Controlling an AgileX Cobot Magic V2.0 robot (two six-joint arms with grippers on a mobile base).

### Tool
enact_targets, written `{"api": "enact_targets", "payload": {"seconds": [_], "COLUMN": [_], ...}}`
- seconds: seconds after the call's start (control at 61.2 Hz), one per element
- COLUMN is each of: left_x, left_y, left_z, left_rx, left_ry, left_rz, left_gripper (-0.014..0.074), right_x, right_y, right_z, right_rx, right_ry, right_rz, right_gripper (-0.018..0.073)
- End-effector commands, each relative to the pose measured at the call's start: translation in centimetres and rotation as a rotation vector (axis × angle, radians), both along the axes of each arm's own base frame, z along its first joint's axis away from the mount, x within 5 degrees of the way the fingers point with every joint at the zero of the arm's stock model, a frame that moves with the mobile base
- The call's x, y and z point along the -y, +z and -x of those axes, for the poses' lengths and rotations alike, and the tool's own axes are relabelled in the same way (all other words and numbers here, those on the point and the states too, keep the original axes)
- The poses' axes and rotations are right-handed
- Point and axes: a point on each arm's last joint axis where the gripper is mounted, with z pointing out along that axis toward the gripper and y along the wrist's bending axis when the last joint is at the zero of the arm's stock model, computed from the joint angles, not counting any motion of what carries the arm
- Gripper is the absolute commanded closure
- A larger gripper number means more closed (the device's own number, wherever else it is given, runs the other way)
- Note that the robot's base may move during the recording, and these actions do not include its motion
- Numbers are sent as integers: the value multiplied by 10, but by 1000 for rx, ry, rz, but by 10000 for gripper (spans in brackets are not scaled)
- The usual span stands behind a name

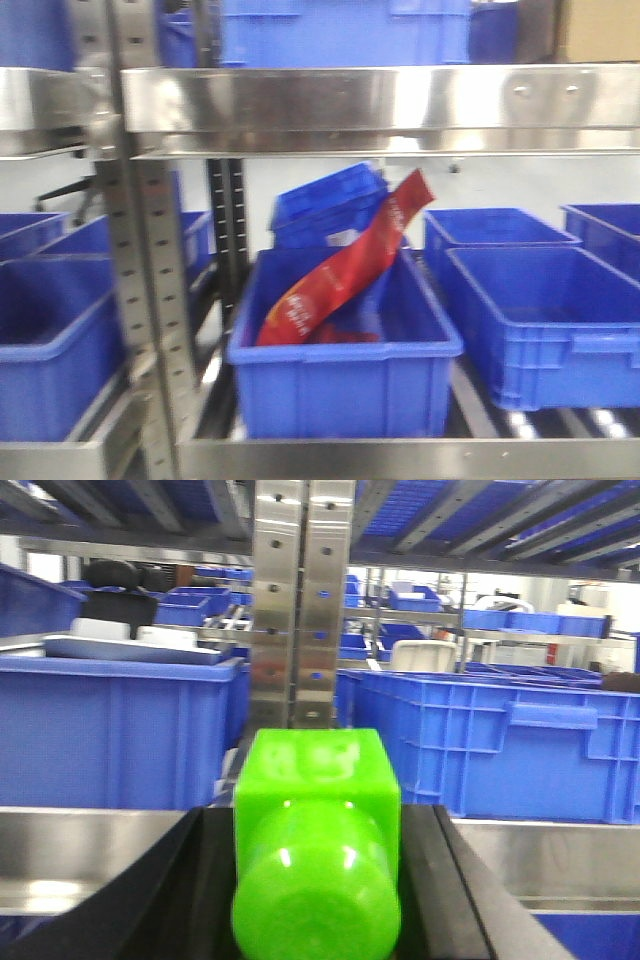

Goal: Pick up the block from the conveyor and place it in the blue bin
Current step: 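Move both grippers with their blocks over the blue bins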

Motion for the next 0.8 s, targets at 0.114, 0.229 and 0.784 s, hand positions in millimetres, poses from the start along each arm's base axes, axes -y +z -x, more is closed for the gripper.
{"api": "enact_targets", "payload": {"seconds": [0.114, 0.229, 0.784], "left_x": [0, 0, 0], "left_y": [2, 2, 2], "left_z": [1, 1, 1], "left_rx": [23, 23, 23], "left_ry": [-1, -1, -1], "left_rz": [4, 4, 4], "left_gripper": [707, 707, 707], "right_x": [0, 0, 0], "right_y": [1, 1, 2], "right_z": [1, 1, 1], "right_rx": [23, 23, 24], "right_ry": [-3, -3, -3], "right_rz": [0, 0, 0], "right_gripper": [715, 715, 715]}}
